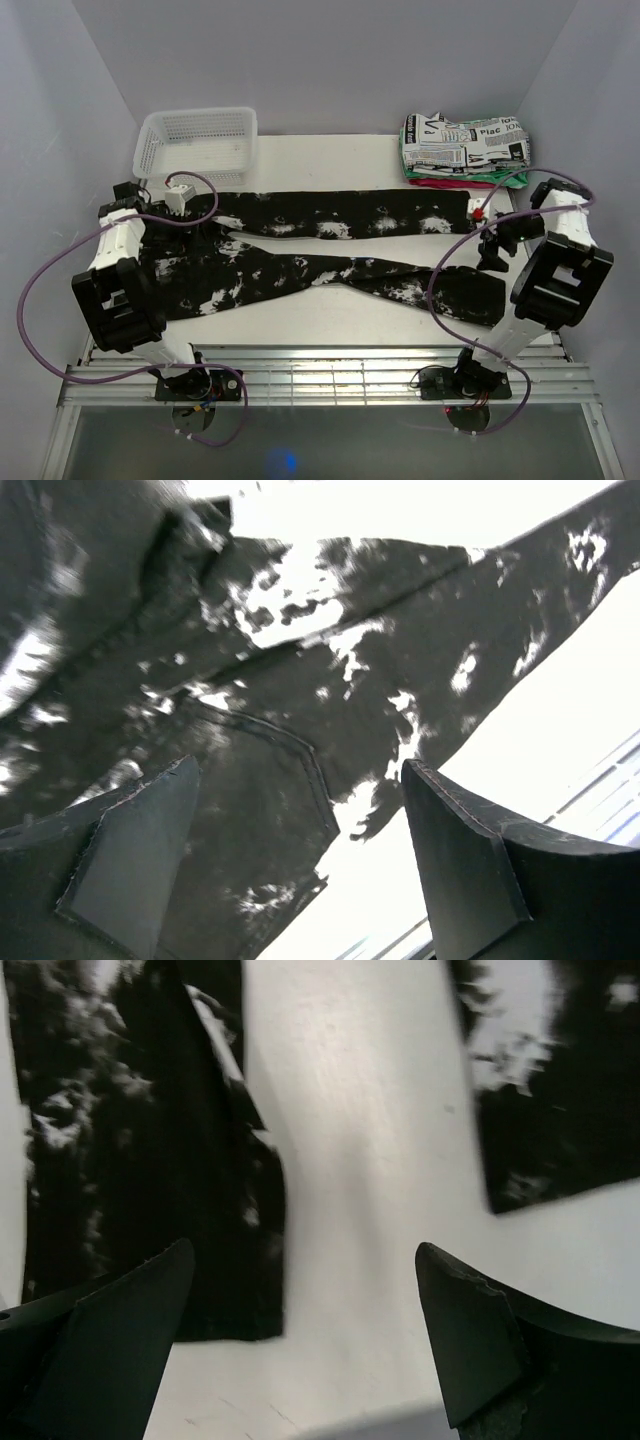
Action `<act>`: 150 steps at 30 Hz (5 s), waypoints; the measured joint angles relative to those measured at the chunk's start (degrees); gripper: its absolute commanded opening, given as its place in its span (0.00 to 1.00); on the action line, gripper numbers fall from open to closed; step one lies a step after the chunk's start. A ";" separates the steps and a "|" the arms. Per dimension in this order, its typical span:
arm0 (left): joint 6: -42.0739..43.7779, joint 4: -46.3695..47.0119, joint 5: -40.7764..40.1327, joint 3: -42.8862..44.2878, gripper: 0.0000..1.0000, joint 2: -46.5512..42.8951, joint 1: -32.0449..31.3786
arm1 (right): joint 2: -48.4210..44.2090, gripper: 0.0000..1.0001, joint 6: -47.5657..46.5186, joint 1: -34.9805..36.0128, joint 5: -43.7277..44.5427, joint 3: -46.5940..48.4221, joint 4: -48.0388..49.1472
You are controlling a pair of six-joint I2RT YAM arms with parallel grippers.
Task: Fold and stack the trousers
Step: Flatten the trousers out
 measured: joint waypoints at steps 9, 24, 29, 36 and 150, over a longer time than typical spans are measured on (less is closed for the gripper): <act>0.72 -1.84 0.92 -0.42 0.92 0.04 -0.07 | 16.33 0.98 3.69 3.45 2.29 2.36 -2.51; -1.44 -1.46 0.42 -1.31 0.88 2.80 0.35 | 16.11 0.12 3.17 7.23 7.10 -5.81 -2.34; -3.41 -0.98 1.14 -0.22 0.88 4.42 0.92 | 14.32 0.08 7.50 7.21 7.15 -1.07 -2.16; -7.41 2.45 0.83 0.96 0.88 4.42 1.27 | 5.22 0.08 17.59 7.10 2.86 13.27 12.66; -6.71 2.49 -12.94 9.07 0.81 16.13 -3.80 | 13.20 0.66 30.71 16.83 8.68 -1.92 37.38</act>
